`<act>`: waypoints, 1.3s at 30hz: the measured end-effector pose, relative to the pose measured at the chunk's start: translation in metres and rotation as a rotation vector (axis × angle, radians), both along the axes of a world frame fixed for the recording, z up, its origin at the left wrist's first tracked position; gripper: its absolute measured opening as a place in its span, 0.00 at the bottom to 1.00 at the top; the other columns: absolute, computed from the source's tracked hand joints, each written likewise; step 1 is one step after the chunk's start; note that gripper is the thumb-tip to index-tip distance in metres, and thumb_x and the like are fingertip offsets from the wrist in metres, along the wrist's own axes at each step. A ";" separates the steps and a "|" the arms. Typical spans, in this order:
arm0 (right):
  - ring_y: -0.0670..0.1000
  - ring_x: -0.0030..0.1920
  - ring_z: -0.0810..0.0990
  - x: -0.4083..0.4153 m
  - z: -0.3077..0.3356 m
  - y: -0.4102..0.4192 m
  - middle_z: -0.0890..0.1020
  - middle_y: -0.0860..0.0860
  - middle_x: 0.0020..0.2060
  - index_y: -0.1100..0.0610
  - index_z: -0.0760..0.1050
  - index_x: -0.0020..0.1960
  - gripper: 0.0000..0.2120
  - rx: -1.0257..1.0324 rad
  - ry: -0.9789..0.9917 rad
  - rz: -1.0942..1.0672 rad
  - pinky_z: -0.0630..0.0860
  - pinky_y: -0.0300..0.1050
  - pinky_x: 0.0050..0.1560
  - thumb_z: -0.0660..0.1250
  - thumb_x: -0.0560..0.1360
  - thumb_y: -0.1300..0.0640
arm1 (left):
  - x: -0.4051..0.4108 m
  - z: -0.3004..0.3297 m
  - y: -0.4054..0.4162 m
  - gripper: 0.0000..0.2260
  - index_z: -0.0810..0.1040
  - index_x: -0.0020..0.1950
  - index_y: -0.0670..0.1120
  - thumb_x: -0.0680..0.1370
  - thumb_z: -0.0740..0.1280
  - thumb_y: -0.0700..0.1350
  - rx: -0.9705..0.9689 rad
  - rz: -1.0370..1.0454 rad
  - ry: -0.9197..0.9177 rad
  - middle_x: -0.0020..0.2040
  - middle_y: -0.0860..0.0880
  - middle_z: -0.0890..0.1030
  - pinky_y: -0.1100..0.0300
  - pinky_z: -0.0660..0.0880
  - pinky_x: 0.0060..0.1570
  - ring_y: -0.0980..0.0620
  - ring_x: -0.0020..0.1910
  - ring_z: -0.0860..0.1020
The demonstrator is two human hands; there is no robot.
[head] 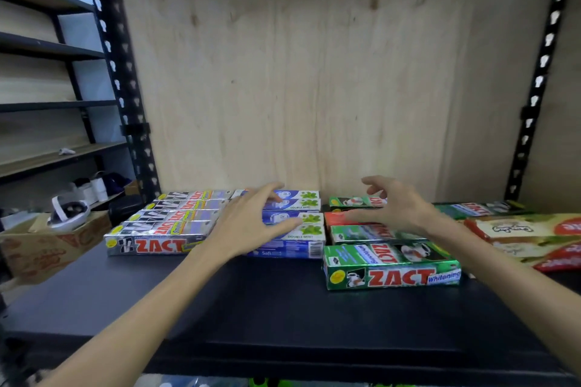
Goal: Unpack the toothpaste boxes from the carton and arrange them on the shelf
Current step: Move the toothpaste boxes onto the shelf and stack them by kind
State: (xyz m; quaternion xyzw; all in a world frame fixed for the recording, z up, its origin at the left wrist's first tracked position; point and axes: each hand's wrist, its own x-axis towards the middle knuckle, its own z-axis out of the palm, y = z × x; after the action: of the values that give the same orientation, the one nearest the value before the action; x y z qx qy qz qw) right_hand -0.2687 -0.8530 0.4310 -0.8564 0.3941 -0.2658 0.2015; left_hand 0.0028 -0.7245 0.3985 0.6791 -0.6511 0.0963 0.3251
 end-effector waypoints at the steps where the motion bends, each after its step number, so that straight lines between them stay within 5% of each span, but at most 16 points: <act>1: 0.51 0.61 0.76 -0.007 0.001 -0.010 0.77 0.48 0.63 0.50 0.67 0.75 0.50 -0.009 0.018 -0.015 0.75 0.54 0.65 0.74 0.60 0.28 | -0.006 0.003 -0.011 0.33 0.71 0.70 0.59 0.70 0.65 0.73 -0.008 -0.015 0.006 0.60 0.62 0.79 0.54 0.73 0.64 0.59 0.61 0.76; 9: 0.54 0.65 0.75 -0.034 0.003 -0.082 0.76 0.54 0.68 0.52 0.71 0.71 0.25 -0.081 0.339 -0.096 0.71 0.47 0.64 0.68 0.78 0.43 | -0.037 0.011 -0.094 0.15 0.81 0.60 0.56 0.77 0.69 0.60 0.146 -0.166 0.026 0.56 0.61 0.83 0.53 0.76 0.62 0.63 0.57 0.78; 16: 0.54 0.65 0.74 -0.044 0.017 -0.113 0.72 0.50 0.72 0.49 0.70 0.71 0.27 -0.024 0.569 -0.060 0.71 0.50 0.66 0.67 0.77 0.38 | -0.032 0.011 -0.129 0.17 0.81 0.61 0.59 0.74 0.74 0.60 0.256 -0.125 -0.024 0.50 0.62 0.84 0.60 0.73 0.57 0.67 0.52 0.78; 22: 0.51 0.52 0.75 -0.040 0.014 -0.121 0.77 0.51 0.58 0.49 0.70 0.63 0.22 -0.035 0.503 -0.051 0.71 0.47 0.50 0.69 0.76 0.39 | -0.029 0.014 -0.142 0.15 0.81 0.59 0.61 0.74 0.72 0.62 0.293 -0.017 -0.072 0.52 0.65 0.83 0.49 0.69 0.67 0.61 0.59 0.78; 27: 0.47 0.43 0.75 -0.029 0.005 -0.123 0.73 0.46 0.44 0.49 0.65 0.60 0.19 -0.083 0.417 -0.028 0.69 0.45 0.41 0.69 0.77 0.43 | -0.042 0.008 -0.149 0.14 0.81 0.59 0.59 0.74 0.72 0.57 0.196 0.125 -0.098 0.60 0.60 0.81 0.50 0.63 0.65 0.55 0.63 0.76; 33: 0.47 0.43 0.77 -0.024 0.002 -0.123 0.75 0.45 0.41 0.48 0.63 0.61 0.20 -0.126 0.384 0.017 0.73 0.44 0.42 0.69 0.78 0.44 | -0.037 0.009 -0.151 0.18 0.82 0.57 0.55 0.70 0.78 0.57 0.207 0.135 0.049 0.57 0.59 0.83 0.50 0.76 0.60 0.58 0.56 0.79; 39: 0.47 0.43 0.77 -0.019 -0.003 -0.127 0.75 0.46 0.43 0.46 0.62 0.63 0.19 -0.124 0.363 0.009 0.72 0.43 0.40 0.68 0.79 0.45 | -0.038 0.004 -0.153 0.20 0.83 0.56 0.49 0.68 0.79 0.55 0.191 0.160 0.140 0.56 0.54 0.84 0.49 0.79 0.56 0.53 0.54 0.81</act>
State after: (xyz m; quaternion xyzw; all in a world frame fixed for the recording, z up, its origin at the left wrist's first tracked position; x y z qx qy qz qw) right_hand -0.2874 -0.9801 0.4282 -0.9029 0.4028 -0.1300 0.0752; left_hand -0.0349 -0.8777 0.4023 0.7616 -0.5768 0.0118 0.2951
